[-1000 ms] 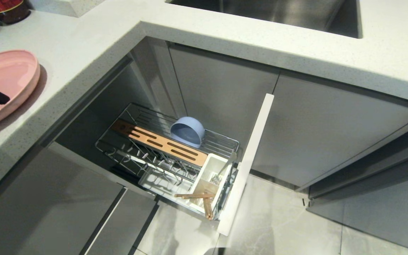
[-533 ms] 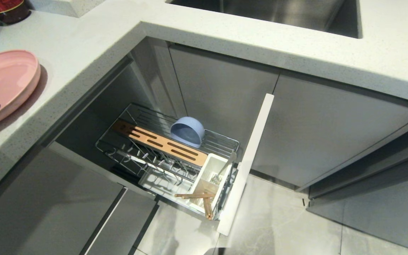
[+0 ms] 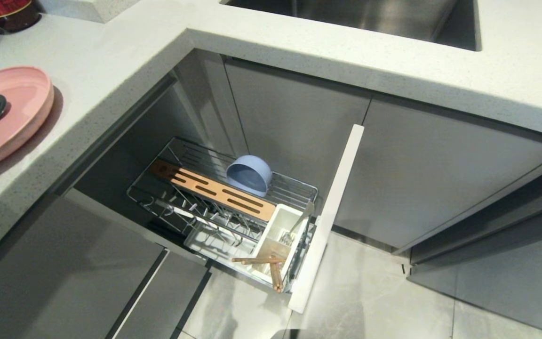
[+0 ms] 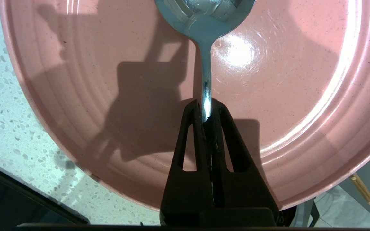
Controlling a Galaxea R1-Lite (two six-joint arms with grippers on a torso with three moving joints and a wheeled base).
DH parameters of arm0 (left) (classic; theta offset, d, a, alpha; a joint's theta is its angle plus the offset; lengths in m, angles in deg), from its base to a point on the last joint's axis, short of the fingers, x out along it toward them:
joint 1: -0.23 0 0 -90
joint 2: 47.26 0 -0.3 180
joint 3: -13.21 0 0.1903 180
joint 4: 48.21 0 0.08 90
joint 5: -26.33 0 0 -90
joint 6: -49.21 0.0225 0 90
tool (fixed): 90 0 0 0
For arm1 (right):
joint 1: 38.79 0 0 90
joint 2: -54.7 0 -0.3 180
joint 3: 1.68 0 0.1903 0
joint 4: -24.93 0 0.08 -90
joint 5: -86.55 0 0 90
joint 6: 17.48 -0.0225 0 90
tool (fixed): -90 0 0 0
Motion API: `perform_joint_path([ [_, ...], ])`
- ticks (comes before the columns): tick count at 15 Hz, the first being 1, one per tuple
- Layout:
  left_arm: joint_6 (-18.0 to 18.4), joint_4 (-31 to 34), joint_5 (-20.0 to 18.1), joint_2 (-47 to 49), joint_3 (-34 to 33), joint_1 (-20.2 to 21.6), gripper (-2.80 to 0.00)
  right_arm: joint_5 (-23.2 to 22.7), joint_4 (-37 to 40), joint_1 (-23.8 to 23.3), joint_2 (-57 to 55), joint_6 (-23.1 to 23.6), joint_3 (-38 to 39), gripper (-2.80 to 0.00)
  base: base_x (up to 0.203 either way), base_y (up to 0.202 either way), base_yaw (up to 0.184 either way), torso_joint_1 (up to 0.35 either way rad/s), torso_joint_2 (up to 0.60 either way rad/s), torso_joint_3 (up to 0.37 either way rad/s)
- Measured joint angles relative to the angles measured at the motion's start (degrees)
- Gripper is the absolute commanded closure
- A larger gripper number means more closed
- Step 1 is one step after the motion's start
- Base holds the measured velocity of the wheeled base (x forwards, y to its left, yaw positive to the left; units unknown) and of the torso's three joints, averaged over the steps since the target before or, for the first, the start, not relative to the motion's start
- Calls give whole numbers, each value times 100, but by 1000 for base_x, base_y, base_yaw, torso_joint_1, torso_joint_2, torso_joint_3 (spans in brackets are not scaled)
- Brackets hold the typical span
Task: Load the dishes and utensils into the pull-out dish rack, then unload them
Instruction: Pick up the spoon and place it in the cupboard
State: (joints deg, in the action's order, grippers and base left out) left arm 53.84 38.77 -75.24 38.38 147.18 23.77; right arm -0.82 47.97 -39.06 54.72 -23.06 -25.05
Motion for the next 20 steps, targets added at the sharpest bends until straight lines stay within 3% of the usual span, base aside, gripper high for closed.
perform_joint_path([
  [5, -150, 4, -61, -223, 41, -69, 0, 0, 0, 0, 0, -1, 0, 0, 0, 0, 0, 0, 0, 0],
  [8, -740, -170, -65, -535, 73, -537, 0, 0, 2, 0, 0, -1, 0, 0, 0, 0, 0, 0, 0, 0],
  [11, -1659, -489, -55, -807, 83, -1489, 0, 0, 2, 0, 0, 0, 0, 0, 0, 0, 0, 0, 0, 0],
  [14, -2476, -600, -55, -980, 4, -2788, 0, 0, 0, 0, 0, -1, 0, 0, 0, 0, 0, 0, 0, 0],
  [18, -2944, -631, -92, -995, -488, -4323, 0, -1, 0, 0, 0, -1, 0, 0, 0, 0, 0, 0, 0, 0],
  [20, -3033, -636, -117, -894, -738, -4858, 0, 0, 0, 0, 0, -1, 0, 0, 0, 0, 0, 0, 0, 0],
])
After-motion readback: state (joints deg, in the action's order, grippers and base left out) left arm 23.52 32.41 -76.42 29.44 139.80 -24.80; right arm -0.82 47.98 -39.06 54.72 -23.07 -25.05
